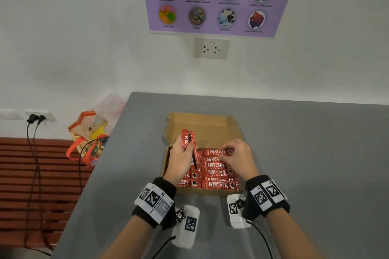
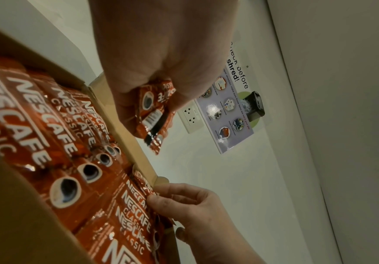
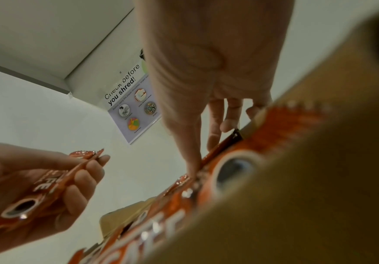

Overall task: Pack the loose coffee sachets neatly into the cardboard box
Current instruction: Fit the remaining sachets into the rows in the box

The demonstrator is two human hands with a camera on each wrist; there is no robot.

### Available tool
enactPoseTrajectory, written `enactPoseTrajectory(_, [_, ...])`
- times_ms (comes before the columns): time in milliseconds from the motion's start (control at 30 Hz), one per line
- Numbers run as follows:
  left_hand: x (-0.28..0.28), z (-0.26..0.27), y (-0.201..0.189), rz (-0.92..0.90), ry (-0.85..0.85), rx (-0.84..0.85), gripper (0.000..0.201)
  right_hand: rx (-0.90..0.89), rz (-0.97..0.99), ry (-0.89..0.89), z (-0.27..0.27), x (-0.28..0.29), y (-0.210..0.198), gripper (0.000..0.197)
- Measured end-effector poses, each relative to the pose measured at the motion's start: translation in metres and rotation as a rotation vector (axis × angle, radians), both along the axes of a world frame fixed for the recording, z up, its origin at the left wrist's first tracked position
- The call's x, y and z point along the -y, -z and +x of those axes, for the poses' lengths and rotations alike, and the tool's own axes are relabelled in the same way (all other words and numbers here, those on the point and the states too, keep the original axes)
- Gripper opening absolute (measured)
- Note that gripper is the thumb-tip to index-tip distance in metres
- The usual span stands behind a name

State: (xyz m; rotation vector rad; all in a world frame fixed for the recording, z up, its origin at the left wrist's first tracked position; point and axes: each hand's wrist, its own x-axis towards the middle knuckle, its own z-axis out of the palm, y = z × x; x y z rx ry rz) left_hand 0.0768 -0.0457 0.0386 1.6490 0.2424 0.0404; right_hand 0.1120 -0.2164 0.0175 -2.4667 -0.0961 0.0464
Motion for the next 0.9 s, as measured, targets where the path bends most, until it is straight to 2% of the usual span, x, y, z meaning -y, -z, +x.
enactPoseTrajectory(133, [0.0,0.0,0.0,0.01,0.001,-0.004,0.022,-0.014,0.066,0.004,0.0,0.002,0.001,0.017])
enactPoseTrajectory(267, [0.001,0.001,0.001,-0.001,-0.014,0.026,0.014,0.081,0.213,0.052,-0.007,0.003,-0.008,0.01])
enactPoseTrajectory(367, [0.006,0.0,-0.004,-0.001,0.004,0.067,0.017,0.03,0.379,-0.076,-0.021,-0.013,-0.028,0.018])
enactPoseTrajectory(433, [0.009,0.002,-0.005,0.007,0.02,0.093,0.015,-0.031,0.42,-0.162,-0.03,-0.024,-0.034,0.02])
enactPoseTrajectory(533, [0.011,0.003,-0.007,0.031,0.036,0.125,0.017,-0.029,0.426,-0.129,-0.032,-0.03,-0.034,0.023])
enactPoseTrajectory(600, [0.008,0.004,-0.007,0.064,0.021,0.121,0.024,0.001,0.43,-0.076,-0.031,-0.029,-0.034,0.015])
enactPoseTrajectory(700, [0.003,0.009,-0.008,0.041,-0.029,0.13,0.03,0.086,0.317,0.011,-0.026,-0.021,-0.033,0.017])
enactPoseTrajectory(800, [0.002,0.01,-0.017,-0.067,0.062,0.118,0.026,0.2,0.244,0.045,-0.021,-0.016,-0.031,0.013])
enactPoseTrajectory(900, [0.002,0.014,-0.022,0.051,0.097,0.149,0.014,0.281,0.194,0.036,-0.019,-0.017,-0.032,0.012])
